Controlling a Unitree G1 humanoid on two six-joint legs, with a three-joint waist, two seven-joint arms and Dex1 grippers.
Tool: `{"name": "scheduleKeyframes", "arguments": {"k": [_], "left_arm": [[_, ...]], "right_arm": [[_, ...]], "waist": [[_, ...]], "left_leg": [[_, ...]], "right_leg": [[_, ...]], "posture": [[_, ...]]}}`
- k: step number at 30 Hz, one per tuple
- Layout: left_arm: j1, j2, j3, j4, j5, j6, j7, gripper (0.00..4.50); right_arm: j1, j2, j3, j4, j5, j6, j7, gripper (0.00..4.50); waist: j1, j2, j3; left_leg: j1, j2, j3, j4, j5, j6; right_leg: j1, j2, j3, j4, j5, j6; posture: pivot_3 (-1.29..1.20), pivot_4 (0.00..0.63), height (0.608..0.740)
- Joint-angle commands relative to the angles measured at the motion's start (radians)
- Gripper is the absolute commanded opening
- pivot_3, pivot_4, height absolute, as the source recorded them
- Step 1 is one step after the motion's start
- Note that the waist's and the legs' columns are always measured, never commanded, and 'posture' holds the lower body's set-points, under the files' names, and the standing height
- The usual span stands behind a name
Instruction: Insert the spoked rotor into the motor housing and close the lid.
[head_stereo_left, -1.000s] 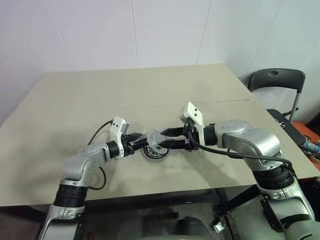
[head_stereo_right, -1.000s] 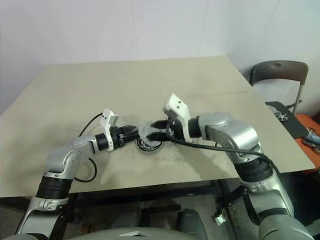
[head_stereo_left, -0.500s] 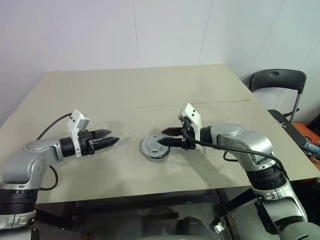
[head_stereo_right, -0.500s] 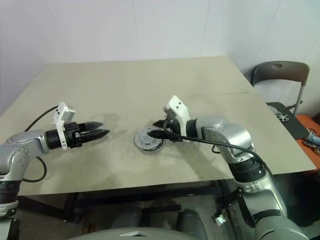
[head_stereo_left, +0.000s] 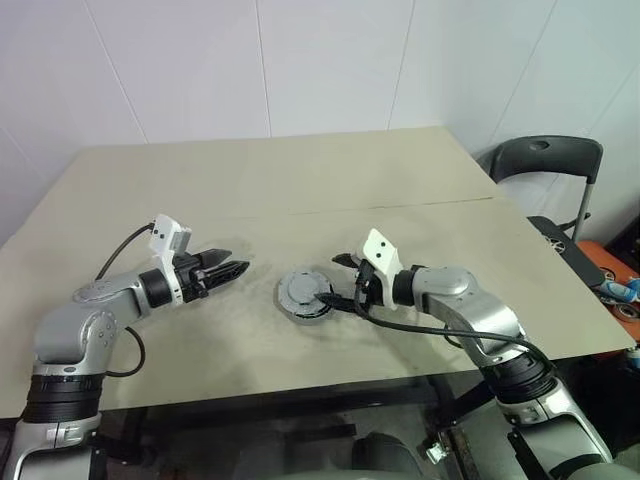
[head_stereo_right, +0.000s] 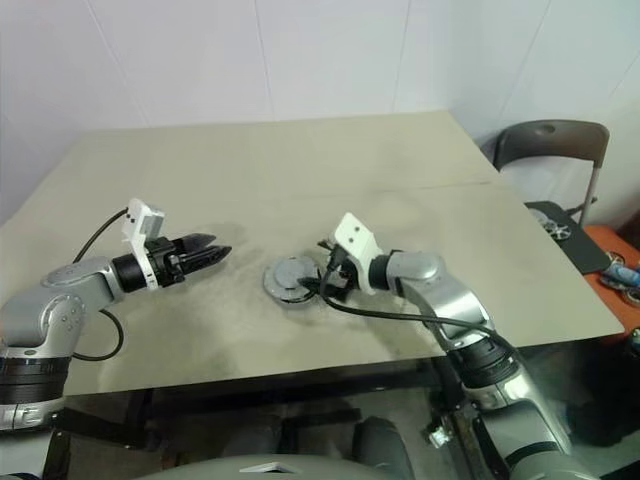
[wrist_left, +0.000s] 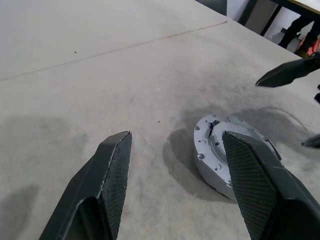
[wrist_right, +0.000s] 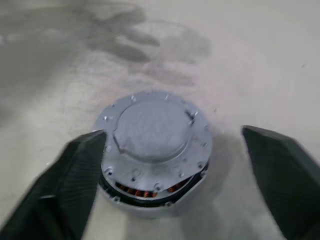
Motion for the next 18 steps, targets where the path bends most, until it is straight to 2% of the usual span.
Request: {"name": "scheduleKeyframes", "arguments": {"k": [1, 8, 18], "left_arm": [[-0.029, -0.002, 0.003, -0.018, -0.002, 0.001, 0.013, 3.07], [-0.034, -0.021, -0.004, -0.028, -0.006, 0.014, 0.031, 3.07], [-0.017, -0.032, 0.001, -0.051, -0.016, 0.032, 0.050, 3.07]], "right_arm": [[-0.026, 0.034, -0.023, 0.004, 0.027, 0.026, 0.008, 4.48], [-0.045, 0.112, -0.022, 0.035, 0.010, 0.031, -0.014, 4.48], [-0.060, 0.149, 0.011, 0.102, -0.037, -0.005, -0.004, 4.48]], "waist": [[0.000, 0.000, 0.000], [0.001, -0.001, 0.000], [0.001, -0.001, -0.001]], "left_leg": [[0.000, 0.000, 0.000, 0.000, 0.000, 0.000], [0.000, 0.000, 0.003, 0.000, 0.000, 0.000], [0.000, 0.000, 0.004, 0.000, 0.000, 0.000]], "right_leg": [[0.000, 0.000, 0.000, 0.000, 0.000, 0.000], [-0.001, 0.000, 0.003, 0.000, 0.000, 0.000], [-0.001, 0.000, 0.004, 0.001, 0.000, 0.000]], "posture": [[0.00, 0.000, 0.740], [0.00, 0.000, 0.740], [0.00, 0.000, 0.740]]}}
